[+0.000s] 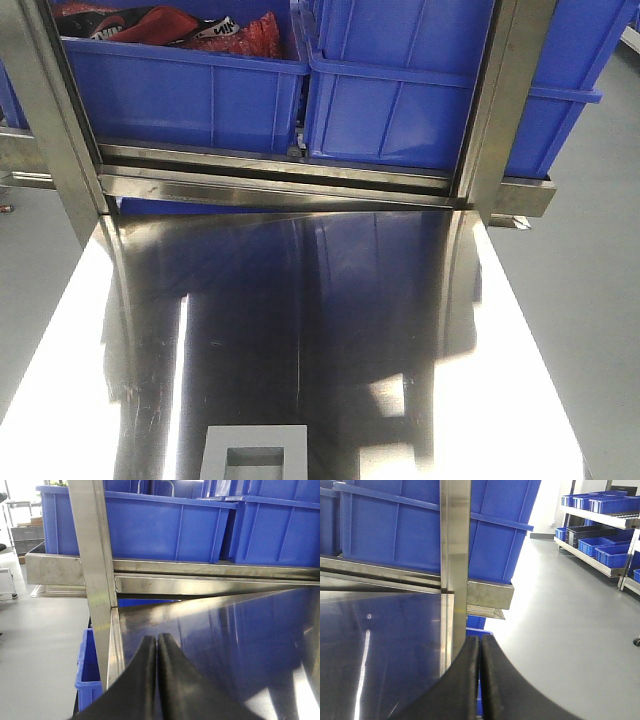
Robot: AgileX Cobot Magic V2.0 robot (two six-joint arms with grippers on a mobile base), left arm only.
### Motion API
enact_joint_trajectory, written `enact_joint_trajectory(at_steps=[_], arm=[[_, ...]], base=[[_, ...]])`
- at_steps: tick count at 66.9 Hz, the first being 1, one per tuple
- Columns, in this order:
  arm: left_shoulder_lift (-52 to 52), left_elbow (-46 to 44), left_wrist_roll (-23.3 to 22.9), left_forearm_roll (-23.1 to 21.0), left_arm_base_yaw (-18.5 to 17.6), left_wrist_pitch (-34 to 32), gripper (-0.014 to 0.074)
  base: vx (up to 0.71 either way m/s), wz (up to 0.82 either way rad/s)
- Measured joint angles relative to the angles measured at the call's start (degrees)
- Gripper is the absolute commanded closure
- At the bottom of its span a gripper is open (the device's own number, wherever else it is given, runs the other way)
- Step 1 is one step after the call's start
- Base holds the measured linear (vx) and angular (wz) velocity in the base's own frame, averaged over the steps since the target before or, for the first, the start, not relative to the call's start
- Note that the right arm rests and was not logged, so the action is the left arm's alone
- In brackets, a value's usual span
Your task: Sort gray base to blue bin
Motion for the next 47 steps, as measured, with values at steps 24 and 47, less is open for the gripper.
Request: enact_joint_trajectory(at_steps=[24,47], arm=[[0.00,0.00,0.00,0.00,0.00,0.00,0.0602],[0.00,0.00,0.00,0.00,0.00,0.00,0.0602]], base=[[0.00,0.00],[0.00,0.00]])
